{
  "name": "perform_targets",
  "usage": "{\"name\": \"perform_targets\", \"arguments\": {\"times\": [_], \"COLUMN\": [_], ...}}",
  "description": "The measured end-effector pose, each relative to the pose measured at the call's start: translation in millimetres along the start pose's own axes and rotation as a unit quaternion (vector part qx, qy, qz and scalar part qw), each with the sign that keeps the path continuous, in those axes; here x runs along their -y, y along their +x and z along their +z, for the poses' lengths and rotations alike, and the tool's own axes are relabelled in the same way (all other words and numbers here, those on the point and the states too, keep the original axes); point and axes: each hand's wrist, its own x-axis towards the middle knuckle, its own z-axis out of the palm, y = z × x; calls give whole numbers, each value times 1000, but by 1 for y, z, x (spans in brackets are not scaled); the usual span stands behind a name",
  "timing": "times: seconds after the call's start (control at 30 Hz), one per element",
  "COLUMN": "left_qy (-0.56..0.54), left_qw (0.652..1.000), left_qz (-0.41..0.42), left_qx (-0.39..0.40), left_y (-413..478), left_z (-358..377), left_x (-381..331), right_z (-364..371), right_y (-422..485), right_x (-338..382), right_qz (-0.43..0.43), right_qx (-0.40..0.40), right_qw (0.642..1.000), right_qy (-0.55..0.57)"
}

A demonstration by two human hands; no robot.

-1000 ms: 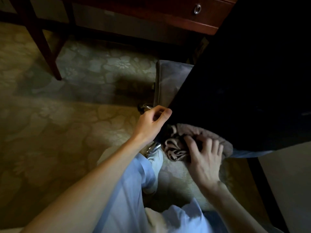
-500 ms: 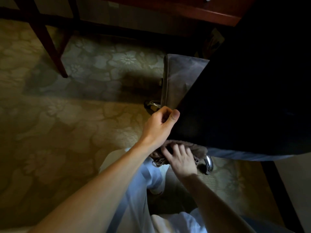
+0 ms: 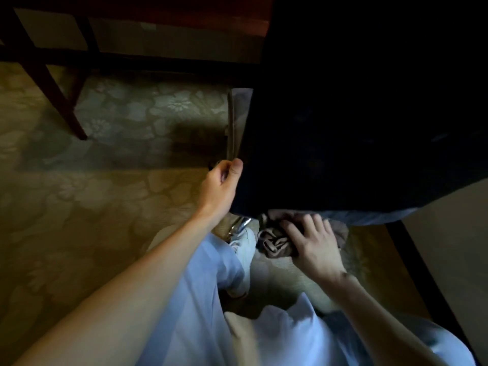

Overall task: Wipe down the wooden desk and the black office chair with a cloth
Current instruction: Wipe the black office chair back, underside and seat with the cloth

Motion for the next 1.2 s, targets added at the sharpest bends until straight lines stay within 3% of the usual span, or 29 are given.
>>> {"name": "perform_targets", "arguments": {"times": [0.13,0.23,0.4,0.47,0.6,0.7,0.8,0.9,1.07,1.2], "left_qy": [23,40,89,90,99,61,41,50,0,30], "left_qw": [999,999,995,995,992,994,994,992,990,992], "left_qz": [10,5,12,3,-23,-49,-65,-65,-65,-80], "left_qx": [-32,-35,-49,-48,-72,-76,-80,-95,-122,-91], "left_y": [-15,-20,-17,-12,5,17,25,28,23,7], "left_z": [16,27,36,34,24,16,12,11,21,32], "left_x": [2,0,-5,-5,-3,-5,-8,-10,-10,1], "right_z": [-32,-35,13,39,87,109,108,90,29,-16], "right_y": [-4,15,33,30,13,12,15,17,-6,-24], "right_x": [-21,-25,-12,-9,-11,1,16,20,17,-16], "right_qz": [38,68,110,86,-26,-17,-4,-5,39,62], "right_qx": [-202,-277,-254,-235,-93,-15,15,-21,-148,-211], "right_qw": [979,958,960,968,995,1000,1000,1000,987,975], "right_qy": [-15,-13,46,33,-14,-14,-14,19,53,19]}}
